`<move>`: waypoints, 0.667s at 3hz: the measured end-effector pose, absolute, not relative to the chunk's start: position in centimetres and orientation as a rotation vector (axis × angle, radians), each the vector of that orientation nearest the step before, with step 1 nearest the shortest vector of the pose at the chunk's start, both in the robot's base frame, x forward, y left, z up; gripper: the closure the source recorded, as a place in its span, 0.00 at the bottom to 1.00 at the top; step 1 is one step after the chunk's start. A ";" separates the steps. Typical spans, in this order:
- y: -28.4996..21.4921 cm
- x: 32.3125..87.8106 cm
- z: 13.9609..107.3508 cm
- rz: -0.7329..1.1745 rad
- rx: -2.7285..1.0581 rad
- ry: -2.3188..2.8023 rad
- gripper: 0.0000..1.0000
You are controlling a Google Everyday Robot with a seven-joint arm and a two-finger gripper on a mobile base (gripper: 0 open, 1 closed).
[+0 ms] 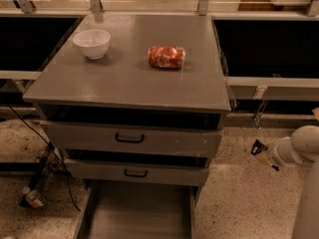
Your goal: Pick rxbar chocolate from bottom drawer and place on counter
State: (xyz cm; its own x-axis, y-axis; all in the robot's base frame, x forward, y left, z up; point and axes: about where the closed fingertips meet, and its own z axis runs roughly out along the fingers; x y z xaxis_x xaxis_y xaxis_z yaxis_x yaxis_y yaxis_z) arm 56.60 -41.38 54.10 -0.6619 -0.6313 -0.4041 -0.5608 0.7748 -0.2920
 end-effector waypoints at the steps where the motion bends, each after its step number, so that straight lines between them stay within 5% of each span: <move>1: -43.6 55.6 53.2 -0.008 -0.843 2.459 1.00; 2: -44.3 56.7 55.1 0.028 -0.835 2.439 1.00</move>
Offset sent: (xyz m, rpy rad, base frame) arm -0.0087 -0.0169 -0.0105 0.1301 0.0087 0.0101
